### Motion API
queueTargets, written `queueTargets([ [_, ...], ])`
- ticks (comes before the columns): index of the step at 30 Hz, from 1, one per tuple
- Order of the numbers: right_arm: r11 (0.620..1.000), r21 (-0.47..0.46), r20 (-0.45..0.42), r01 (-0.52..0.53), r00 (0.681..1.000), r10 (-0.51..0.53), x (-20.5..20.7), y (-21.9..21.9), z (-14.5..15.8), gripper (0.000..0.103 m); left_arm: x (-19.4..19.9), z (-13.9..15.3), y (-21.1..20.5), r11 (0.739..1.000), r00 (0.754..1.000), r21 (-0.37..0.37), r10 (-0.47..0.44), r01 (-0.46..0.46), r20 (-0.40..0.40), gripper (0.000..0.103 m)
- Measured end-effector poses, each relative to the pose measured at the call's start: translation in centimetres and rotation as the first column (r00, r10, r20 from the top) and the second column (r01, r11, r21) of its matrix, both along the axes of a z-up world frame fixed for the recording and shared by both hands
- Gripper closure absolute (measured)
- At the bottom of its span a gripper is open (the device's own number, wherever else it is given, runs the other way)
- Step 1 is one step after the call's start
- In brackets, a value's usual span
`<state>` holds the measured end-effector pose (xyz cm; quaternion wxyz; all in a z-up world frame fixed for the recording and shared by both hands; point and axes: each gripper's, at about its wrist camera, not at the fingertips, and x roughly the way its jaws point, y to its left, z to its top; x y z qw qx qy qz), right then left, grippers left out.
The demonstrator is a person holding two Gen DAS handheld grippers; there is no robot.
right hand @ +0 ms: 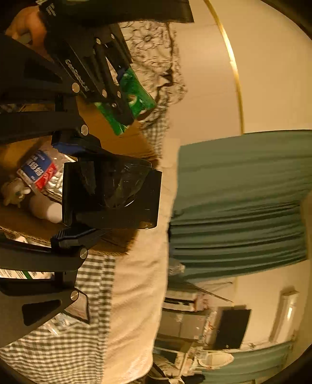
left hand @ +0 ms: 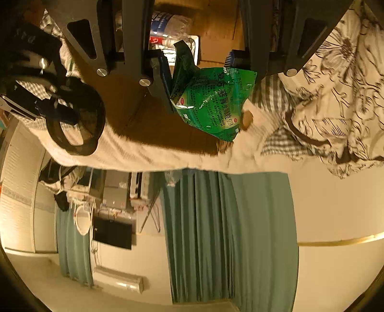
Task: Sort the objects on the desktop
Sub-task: 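Carry the green bag and black lid over the box and open both grippers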
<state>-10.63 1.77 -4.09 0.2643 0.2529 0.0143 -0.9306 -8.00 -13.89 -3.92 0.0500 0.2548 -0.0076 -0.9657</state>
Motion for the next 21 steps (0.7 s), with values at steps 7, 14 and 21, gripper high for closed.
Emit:
queueTargets([
  [7,0.997,0.061,0.068,-0.045,0.997,0.041,-1.0,-1.0,-2.6,0.055,-1.2,-1.8,-0.2,1.0,0.997,-0.01,0.027,-0.026,0.068,0.065],
  [14,0.999,0.045,0.046,-0.028,0.999,0.026,-0.9,-0.6,-2.4,0.036,-0.5,-0.8,-0.3,0.999,0.998,0.005,0.049,-0.05,0.036,0.025],
  [21,0.998,-0.017,-0.007,0.063,0.998,-0.064,0.5,2.4,-0.1,0.025,0.7,0.9,-0.5,0.997,0.997,0.026,0.074,-0.074,-0.012,0.0],
])
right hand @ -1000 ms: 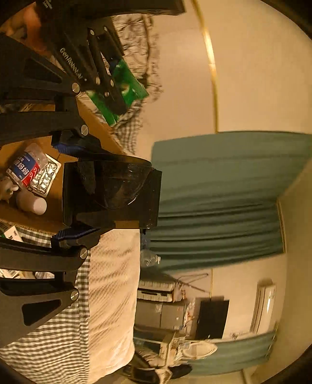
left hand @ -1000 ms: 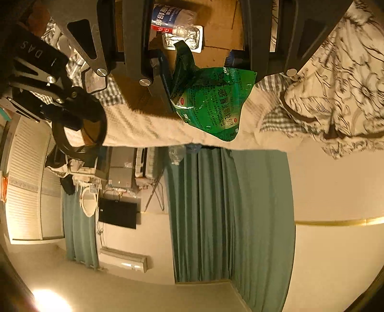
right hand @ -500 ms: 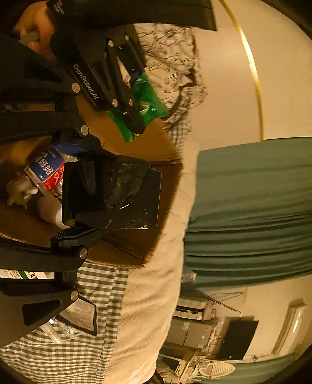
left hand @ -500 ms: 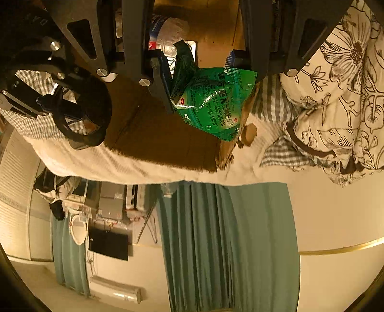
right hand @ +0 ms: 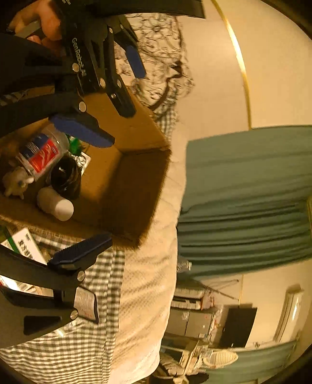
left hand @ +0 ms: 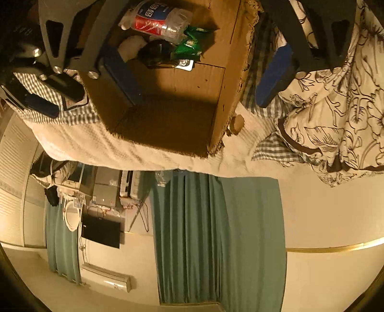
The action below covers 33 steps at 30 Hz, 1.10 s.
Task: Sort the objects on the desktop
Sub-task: 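Move both grippers back from the box to the pile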
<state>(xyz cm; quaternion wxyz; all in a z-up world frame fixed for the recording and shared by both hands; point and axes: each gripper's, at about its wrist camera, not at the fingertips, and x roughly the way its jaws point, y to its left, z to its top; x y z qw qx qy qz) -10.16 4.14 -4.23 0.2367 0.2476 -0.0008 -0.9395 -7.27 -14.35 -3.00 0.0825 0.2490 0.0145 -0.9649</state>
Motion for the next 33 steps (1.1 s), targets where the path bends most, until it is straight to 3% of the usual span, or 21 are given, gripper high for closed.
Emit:
queueTargets([
  [9,0.991,-0.082,-0.103,0.107,0.988,-0.115,2.9,4.3,4.0,0.0,2.4,3.5,1.1,0.998,0.997,-0.018,0.056,-0.057,-0.06,0.0],
  [17,0.976,-0.133,-0.192,0.173,0.962,-0.197,6.1,8.0,7.6,0.0,5.6,6.4,2.2,0.992,0.983,0.027,0.124,-0.121,-0.136,0.0],
  [20,0.969,-0.139,-0.2,0.203,0.953,-0.228,7.1,9.6,8.3,0.0,6.4,7.0,2.9,0.998,0.988,0.025,0.063,-0.06,-0.138,0.0],
  [26,0.954,-0.107,-0.216,0.279,0.93,-0.297,8.6,12.0,9.1,0.0,6.7,6.7,3.5,0.992,0.992,0.111,-0.052,0.065,-0.115,0.0],
  [31,0.949,-0.061,-0.273,0.309,0.909,-0.313,10.0,13.6,9.7,0.0,6.9,6.1,5.0,0.981,0.978,0.081,-0.163,0.175,-0.128,0.0],
  [33,0.942,-0.08,-0.275,0.325,0.902,-0.334,10.2,14.7,9.7,0.0,7.3,5.9,6.0,0.983,0.974,0.029,-0.177,0.183,-0.138,0.0],
])
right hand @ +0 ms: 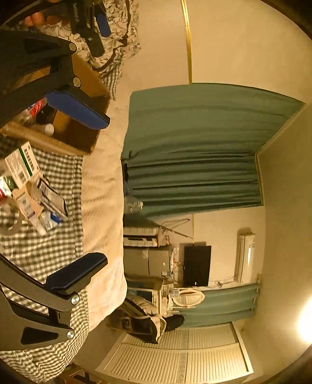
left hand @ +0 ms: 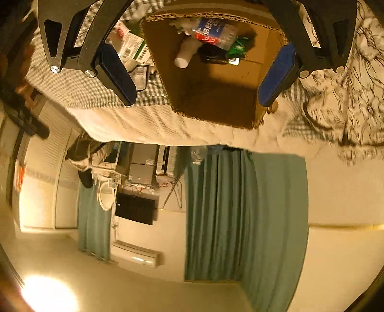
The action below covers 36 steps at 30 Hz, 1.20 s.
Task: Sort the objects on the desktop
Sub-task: 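Move both grippers back from the box to the pile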
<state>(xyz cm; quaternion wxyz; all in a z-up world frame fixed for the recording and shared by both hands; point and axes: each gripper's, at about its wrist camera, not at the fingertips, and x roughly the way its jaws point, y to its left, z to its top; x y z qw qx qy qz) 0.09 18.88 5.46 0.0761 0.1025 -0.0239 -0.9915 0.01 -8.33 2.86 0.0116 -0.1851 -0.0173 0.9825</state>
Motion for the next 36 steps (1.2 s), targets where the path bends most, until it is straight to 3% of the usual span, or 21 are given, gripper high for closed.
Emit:
queueTargets([
  [2,1.0,-0.029,0.009,0.004,1.0,-0.004,0.1,1.2,-0.1,0.0,0.0,-0.3,1.0,0.998,1.0,-0.064,0.027,-0.027,-0.002,0.0],
  [5,0.997,-0.077,0.042,-0.011,0.999,0.015,-0.4,3.2,-0.7,0.0,-0.1,-0.9,1.9,0.998,1.0,-0.06,0.016,-0.016,0.009,0.0],
  [8,0.998,-0.061,0.059,0.021,0.998,-0.018,-0.7,4.6,-1.4,0.0,0.1,-1.2,2.8,0.999,1.0,-0.048,0.008,-0.008,0.0,0.0],
  [14,0.998,-0.037,0.142,0.046,0.989,-0.04,-2.0,7.2,-3.3,0.0,-0.5,-2.6,6.1,0.99,0.997,-0.133,0.061,-0.054,0.047,0.0],
  [23,0.999,-0.033,0.258,0.04,0.966,-0.03,-4.6,10.0,-6.7,0.0,-0.9,-5.3,12.7,0.979,0.991,-0.17,-0.098,0.113,0.094,0.0],
  [32,0.997,-0.071,0.347,0.017,0.938,0.009,-8.2,11.4,-10.3,0.001,-3.3,-8.8,17.3,0.976,0.982,-0.143,-0.144,0.162,0.124,0.002],
  [36,0.995,-0.104,0.403,0.01,0.915,0.033,-10.6,11.6,-12.1,0.009,-4.6,-10.9,19.6,0.971,0.971,-0.139,-0.17,0.195,0.169,0.008],
])
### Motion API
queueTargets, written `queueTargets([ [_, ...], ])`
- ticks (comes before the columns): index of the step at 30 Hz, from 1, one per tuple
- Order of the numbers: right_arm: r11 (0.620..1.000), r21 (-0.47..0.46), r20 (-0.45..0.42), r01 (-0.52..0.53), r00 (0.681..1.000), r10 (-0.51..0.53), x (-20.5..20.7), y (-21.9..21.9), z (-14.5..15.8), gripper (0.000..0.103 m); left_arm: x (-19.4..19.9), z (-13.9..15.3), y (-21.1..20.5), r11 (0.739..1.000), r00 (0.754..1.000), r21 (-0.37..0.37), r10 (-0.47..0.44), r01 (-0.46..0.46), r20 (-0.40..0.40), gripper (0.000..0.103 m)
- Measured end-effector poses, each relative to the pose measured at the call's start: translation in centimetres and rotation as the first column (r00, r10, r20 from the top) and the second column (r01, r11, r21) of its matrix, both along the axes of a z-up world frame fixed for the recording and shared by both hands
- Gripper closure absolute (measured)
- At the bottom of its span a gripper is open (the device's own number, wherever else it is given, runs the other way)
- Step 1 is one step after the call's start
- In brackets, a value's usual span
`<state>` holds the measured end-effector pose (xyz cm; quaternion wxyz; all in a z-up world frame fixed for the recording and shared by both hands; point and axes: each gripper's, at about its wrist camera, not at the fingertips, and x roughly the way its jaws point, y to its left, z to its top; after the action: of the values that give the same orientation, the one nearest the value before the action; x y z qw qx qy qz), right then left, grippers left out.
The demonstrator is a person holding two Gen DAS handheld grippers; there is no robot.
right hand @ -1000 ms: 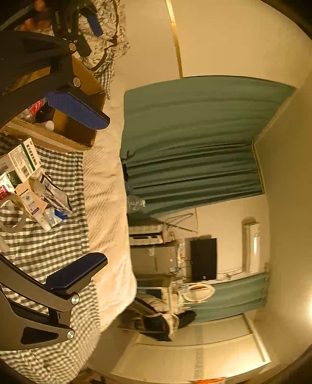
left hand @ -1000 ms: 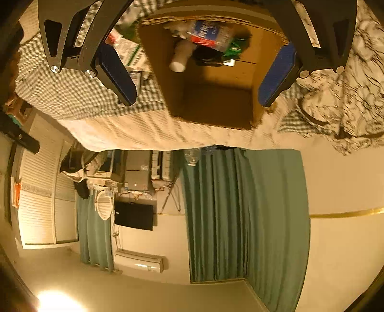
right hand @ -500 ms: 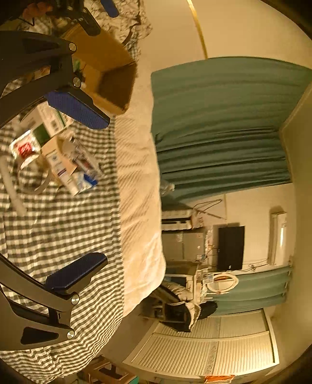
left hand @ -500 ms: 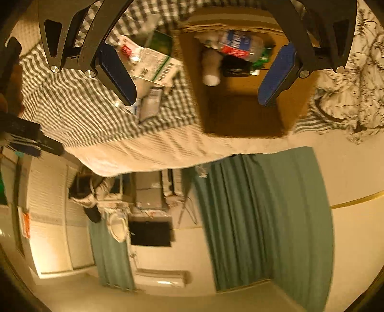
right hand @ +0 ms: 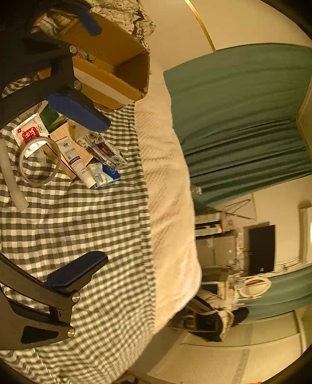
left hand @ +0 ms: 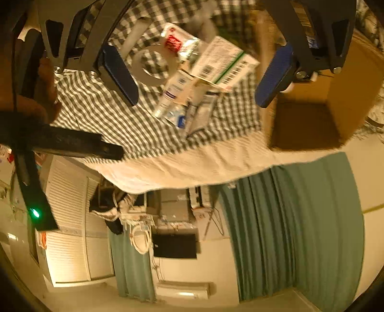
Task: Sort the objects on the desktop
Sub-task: 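Move both grippers back from the box to the pile, then grasp the white tape roll with the left gripper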
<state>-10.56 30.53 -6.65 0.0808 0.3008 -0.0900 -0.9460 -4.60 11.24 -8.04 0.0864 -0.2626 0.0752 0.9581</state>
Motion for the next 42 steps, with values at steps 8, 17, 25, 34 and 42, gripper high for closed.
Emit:
queueTargets([
  [8,0.998,-0.062,0.121,-0.019,0.992,0.026,-4.8,0.2,-3.9,0.027,-2.7,-5.6,2.5,1.0,0.993,-0.015,-0.012,0.014,0.119,0.024],
  [17,0.99,-0.132,0.227,-0.039,0.972,0.069,-7.5,0.2,-7.5,0.039,-3.7,-8.9,4.3,0.997,0.986,-0.061,-0.033,0.043,0.16,0.033],
  [25,0.985,-0.158,0.314,-0.071,0.942,0.118,-9.2,-1.1,-10.1,0.04,-5.4,-9.9,5.5,0.996,0.985,-0.074,-0.042,0.055,0.165,0.047],
  [34,0.967,-0.241,0.387,-0.081,0.906,0.173,-11.1,-1.7,-12.7,0.042,-8.9,-11.9,6.1,0.98,0.966,-0.17,-0.056,0.101,0.251,0.047],
  [42,0.931,-0.357,0.377,-0.076,0.9,0.218,-11.4,-1.9,-12.7,0.088,-8.4,-12.4,6.4,0.963,0.956,-0.211,-0.109,0.17,0.272,0.085],
])
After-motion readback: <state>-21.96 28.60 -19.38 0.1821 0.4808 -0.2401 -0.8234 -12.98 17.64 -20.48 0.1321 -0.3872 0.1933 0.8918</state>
